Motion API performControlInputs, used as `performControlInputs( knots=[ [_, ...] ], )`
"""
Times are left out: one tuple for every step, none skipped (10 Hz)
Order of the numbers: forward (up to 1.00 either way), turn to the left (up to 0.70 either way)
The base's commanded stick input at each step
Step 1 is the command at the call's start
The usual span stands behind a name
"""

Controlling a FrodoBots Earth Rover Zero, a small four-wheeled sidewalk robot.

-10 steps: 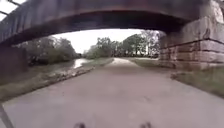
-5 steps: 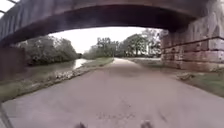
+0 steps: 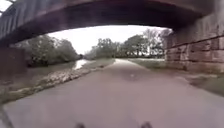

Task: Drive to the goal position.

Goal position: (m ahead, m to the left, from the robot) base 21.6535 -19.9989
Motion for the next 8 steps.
performControlInputs(
  knots=[
    [1.0,0.0],
    [1.0,0.0],
    [1.0,0.0],
    [1.0,0.0],
    [1.0,-0.18],
    [1.0,-0.27],
    [1.0,-0.27],
    [1.0,0.0]
  ],
)
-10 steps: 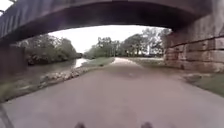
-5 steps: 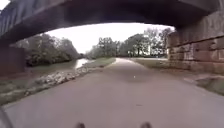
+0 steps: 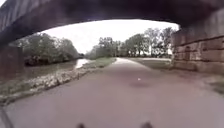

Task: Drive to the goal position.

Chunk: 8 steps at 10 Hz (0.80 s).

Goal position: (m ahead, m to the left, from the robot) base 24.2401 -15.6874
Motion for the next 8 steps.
performControlInputs(
  knots=[
    [1.0,0.0],
    [1.0,0.0],
    [1.0,0.0],
    [1.0,0.0],
    [1.0,0.0],
    [1.0,0.0],
    [1.0,0.0],
    [1.0,0.0]
  ],
)
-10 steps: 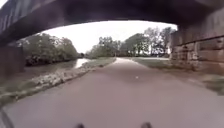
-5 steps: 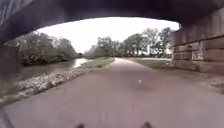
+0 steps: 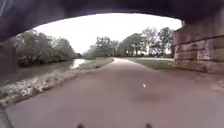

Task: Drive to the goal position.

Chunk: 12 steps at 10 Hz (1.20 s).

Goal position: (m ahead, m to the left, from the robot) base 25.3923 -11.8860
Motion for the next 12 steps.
performControlInputs(
  knots=[
    [1.0,0.0],
    [1.0,0.0],
    [1.0,0.0],
    [1.0,0.0],
    [1.0,0.0],
    [1.0,0.0],
    [1.0,-0.13],
    [1.0,-0.27],
    [1.0,-0.03],
    [1.0,0.0],
    [1.0,0.0],
    [1.0,0.0]
  ],
)
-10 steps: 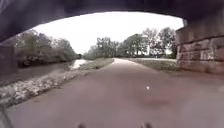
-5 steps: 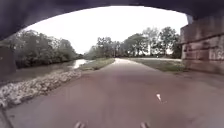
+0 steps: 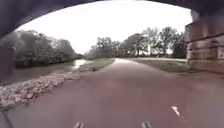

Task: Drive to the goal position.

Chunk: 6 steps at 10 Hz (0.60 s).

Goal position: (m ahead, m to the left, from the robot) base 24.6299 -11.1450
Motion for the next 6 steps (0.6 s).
performControlInputs(
  knots=[
    [1.0,0.0],
    [1.0,0.0],
    [1.0,0.0],
    [1.0,0.0],
    [1.0,0.0],
    [1.0,0.0]
  ],
)
